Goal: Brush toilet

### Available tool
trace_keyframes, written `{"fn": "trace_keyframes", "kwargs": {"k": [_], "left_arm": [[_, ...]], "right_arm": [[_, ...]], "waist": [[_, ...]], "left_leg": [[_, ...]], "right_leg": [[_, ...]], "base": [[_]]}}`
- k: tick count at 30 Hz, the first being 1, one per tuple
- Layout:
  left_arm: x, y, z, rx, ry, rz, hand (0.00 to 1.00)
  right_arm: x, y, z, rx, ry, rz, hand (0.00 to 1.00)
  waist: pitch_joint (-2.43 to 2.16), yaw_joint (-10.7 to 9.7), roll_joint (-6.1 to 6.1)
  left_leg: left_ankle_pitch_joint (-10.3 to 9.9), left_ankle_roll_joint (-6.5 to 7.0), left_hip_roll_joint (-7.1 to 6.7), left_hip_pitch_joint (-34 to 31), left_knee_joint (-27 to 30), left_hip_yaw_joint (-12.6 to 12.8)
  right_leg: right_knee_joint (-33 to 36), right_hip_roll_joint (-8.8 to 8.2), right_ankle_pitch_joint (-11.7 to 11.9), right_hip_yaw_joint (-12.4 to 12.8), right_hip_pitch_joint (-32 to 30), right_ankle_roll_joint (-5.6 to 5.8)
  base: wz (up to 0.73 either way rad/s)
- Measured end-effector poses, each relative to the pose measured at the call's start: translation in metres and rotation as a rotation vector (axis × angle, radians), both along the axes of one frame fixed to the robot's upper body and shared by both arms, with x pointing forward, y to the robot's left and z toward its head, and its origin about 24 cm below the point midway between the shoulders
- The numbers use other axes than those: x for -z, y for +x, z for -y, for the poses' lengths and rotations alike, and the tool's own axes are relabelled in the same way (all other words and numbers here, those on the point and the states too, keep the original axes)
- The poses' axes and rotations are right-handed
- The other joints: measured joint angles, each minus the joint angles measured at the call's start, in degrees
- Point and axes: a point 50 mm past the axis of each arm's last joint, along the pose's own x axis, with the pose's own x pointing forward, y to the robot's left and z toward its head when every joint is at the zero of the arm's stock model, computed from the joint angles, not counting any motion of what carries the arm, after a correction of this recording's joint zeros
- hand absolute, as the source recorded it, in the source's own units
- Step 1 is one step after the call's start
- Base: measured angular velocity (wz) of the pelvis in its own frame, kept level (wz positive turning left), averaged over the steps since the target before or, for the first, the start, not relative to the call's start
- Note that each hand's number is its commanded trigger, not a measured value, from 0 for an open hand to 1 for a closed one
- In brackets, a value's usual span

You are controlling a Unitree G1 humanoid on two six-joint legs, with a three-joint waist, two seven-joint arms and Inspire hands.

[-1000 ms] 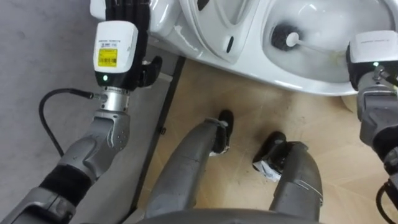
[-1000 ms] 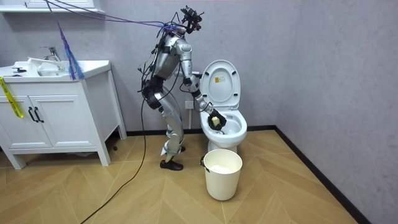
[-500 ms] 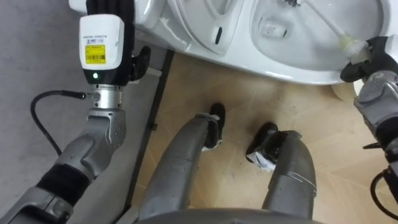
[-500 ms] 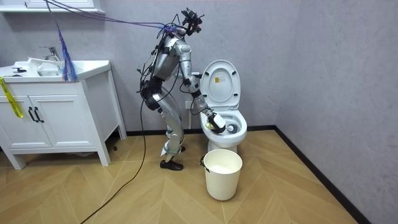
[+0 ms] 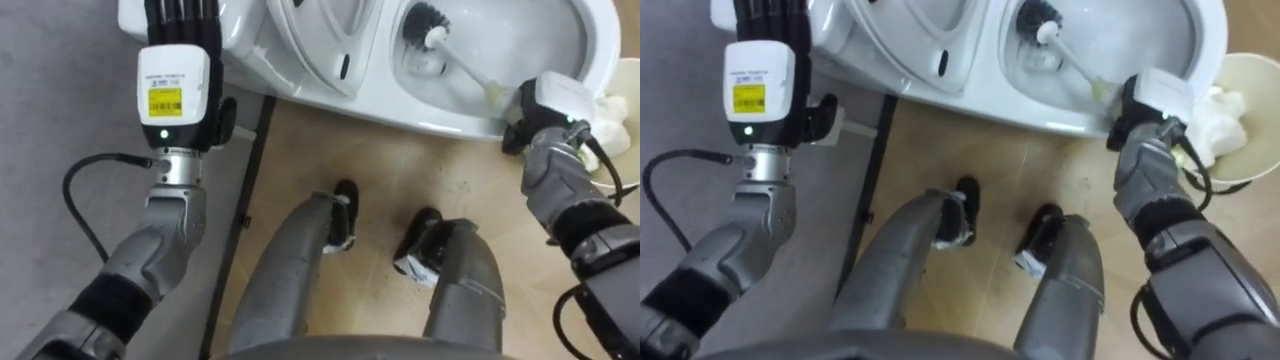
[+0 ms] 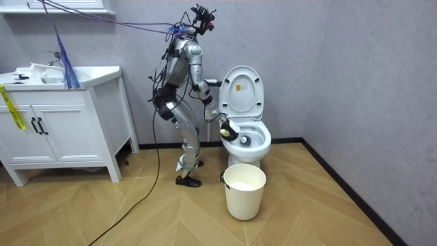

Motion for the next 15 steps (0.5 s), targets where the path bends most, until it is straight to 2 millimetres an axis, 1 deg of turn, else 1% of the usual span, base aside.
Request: {"fn": "trace_keyframes", "kwargs": {"k": [2,5,8,9,12,13,15], "left_arm": [[0.001,-0.001,0.0,-0.001,-0.004,-0.008,0.0],[0.004,-0.003,0.0,-0.002,-0.027,-0.023,0.0],[0.004,-0.005,-0.001,0.001,-0.037,-0.018,0.0],[0.004,-0.007,-0.002,0.001,-0.042,-0.017,0.0],[0.005,-0.01,-0.004,-0.005,-0.076,-0.012,0.0],[0.005,-0.011,-0.004,-0.005,-0.088,-0.011,0.0],[0.005,-0.01,-0.004,0.0,-0.105,-0.011,0.0]], "right_arm": [[-0.001,-0.002,0.001,-0.018,-0.037,-0.006,1.0],[0.001,-0.008,0.004,-0.029,-0.058,-0.029,1.0],[0.001,-0.013,0.006,-0.056,-0.084,-0.048,1.0],[0.002,-0.016,0.008,-0.066,-0.105,-0.054,1.0],[0.0,-0.017,0.008,-0.1,-0.152,-0.057,1.0],[0.0,-0.017,0.012,-0.101,-0.171,-0.061,1.0],[-0.001,-0.017,0.015,-0.112,-0.205,-0.075,1.0]], "waist": [[-0.02,0.23,0.56],[0.03,0.18,0.71],[0.11,0.09,0.6],[0.13,-0.02,0.55],[0.26,-0.4,0.35],[0.37,-0.52,0.13],[0.4,-0.45,0.09]], "left_leg": [[0.0,-0.04,0.04,0.19,-0.21,-0.19],[0.0,-0.25,0.01,0.99,-0.97,-0.19],[-0.11,-0.4,0.06,0.99,-1.18,0.1],[-0.33,-0.48,0.35,0.96,-1.12,0.16],[-0.54,-0.6,0.68,0.88,-1.12,0.33],[-0.55,-0.62,0.68,0.88,-1.15,0.3],[-0.57,-0.66,0.76,0.82,-1.01,0.27]], "right_leg": [[-0.39,0.19,0.04,-0.12,0.24,-0.06],[-0.79,0.22,0.06,-0.06,0.86,-0.09],[-0.88,0.25,-0.18,-0.16,0.91,-0.08],[-1.19,0.64,-0.19,-0.02,0.91,-0.07],[-1.48,0.94,-0.2,-0.07,0.95,-0.12],[-1.5,1.0,-0.23,-0.07,0.97,-0.14],[-1.5,1.03,-0.28,-0.24,1.05,-0.17]], "base": [[0.02],[0.01],[0.03],[-0.05],[-0.05],[0.04],[0.02]]}}
